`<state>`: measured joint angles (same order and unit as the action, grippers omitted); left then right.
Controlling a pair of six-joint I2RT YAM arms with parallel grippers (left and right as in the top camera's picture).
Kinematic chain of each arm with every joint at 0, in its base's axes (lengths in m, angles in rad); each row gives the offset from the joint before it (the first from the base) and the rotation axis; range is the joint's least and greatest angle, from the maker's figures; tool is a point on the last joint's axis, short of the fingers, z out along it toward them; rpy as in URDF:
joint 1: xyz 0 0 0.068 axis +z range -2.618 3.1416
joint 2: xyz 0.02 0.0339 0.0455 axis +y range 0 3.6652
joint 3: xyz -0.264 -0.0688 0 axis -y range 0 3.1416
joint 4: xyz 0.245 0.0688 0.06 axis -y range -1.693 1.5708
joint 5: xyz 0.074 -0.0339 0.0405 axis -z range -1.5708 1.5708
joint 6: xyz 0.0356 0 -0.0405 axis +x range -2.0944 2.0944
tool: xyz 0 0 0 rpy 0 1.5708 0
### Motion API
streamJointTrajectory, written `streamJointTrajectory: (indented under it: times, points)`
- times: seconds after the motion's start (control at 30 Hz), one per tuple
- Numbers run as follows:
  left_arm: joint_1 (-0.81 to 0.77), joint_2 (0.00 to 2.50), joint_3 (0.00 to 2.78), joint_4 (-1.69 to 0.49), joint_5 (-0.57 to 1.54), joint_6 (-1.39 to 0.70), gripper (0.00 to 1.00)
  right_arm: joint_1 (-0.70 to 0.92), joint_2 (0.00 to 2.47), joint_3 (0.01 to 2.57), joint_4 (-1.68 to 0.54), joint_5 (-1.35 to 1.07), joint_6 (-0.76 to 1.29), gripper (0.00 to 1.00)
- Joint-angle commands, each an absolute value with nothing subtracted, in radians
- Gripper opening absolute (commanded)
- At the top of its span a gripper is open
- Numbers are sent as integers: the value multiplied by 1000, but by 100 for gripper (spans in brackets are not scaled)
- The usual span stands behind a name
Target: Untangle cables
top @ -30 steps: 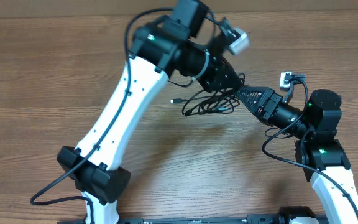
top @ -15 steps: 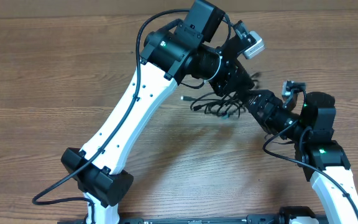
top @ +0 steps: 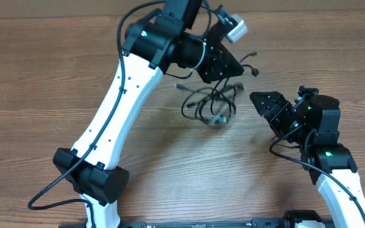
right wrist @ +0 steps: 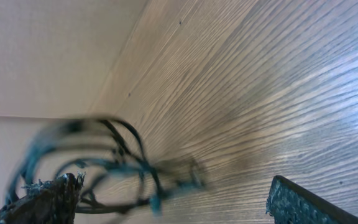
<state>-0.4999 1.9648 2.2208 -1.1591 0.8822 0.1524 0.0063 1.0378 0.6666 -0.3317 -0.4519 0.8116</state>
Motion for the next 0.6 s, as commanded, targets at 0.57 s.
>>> streamJointTrajectory:
  times: [0.57]
  points:
    - [-477,1952,2247,-1159,1276,134,4,4,1035,672,-219,-632,179,60]
